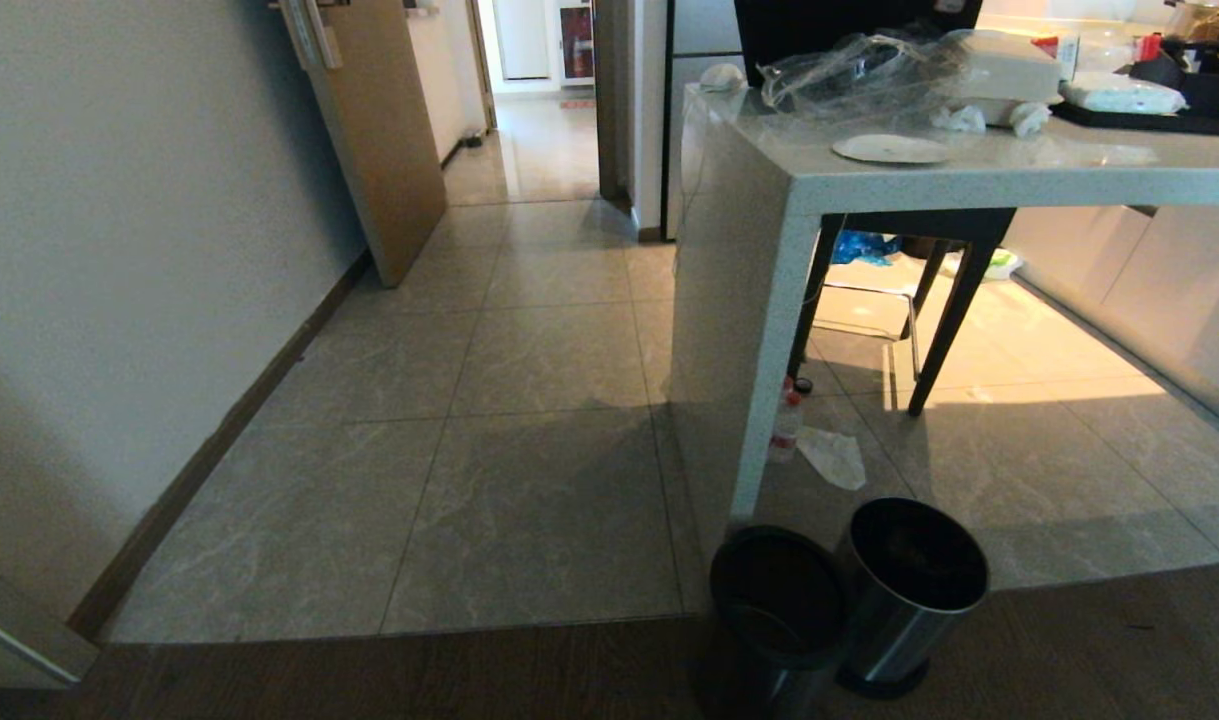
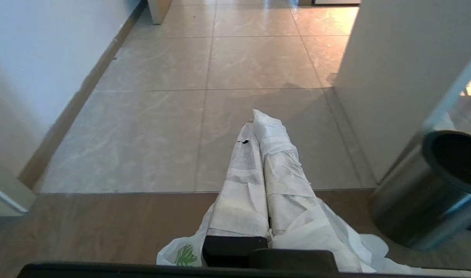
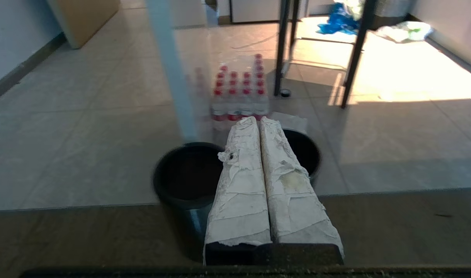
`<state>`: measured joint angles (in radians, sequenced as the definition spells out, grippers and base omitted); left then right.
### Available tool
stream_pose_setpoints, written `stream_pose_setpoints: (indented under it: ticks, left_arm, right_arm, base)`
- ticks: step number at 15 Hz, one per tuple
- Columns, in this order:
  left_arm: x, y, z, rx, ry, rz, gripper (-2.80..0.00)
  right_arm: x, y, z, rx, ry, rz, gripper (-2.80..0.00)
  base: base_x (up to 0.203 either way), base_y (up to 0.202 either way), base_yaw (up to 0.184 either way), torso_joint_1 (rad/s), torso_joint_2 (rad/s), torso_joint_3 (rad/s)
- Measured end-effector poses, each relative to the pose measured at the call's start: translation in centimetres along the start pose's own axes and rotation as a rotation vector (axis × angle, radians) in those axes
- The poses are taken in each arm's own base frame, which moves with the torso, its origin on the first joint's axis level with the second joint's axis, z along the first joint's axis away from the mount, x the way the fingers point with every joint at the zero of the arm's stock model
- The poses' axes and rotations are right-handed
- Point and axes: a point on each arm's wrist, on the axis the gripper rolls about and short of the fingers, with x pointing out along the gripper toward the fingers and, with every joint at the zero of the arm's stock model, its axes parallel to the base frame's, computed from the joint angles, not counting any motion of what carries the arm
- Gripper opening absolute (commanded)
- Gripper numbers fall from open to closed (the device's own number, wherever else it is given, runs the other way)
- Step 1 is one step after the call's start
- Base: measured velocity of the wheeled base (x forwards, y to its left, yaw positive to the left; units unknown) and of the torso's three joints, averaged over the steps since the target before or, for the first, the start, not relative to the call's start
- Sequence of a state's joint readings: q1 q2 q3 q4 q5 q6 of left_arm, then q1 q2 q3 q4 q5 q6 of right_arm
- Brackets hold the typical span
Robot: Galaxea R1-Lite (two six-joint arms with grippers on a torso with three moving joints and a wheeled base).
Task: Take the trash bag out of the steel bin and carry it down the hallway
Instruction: Put the trash bag at the door
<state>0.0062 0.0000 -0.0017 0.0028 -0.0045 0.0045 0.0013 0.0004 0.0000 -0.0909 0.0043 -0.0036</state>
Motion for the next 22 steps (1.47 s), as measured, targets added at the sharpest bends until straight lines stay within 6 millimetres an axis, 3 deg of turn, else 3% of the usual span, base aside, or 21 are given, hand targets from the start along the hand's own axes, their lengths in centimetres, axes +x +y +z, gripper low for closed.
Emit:
stream_pose_setpoints:
  ticks: [22]
  left_arm:
    - [0.0, 0.0, 0.01, 0.0, -0.001, 0.0, -2.8]
  right_arm:
    - [0.0, 0.0, 0.0, 0.0, 0.0, 0.0, -2.8]
  base:
    - [0.0, 0.193, 0.001, 0.003, 0.0, 0.003]
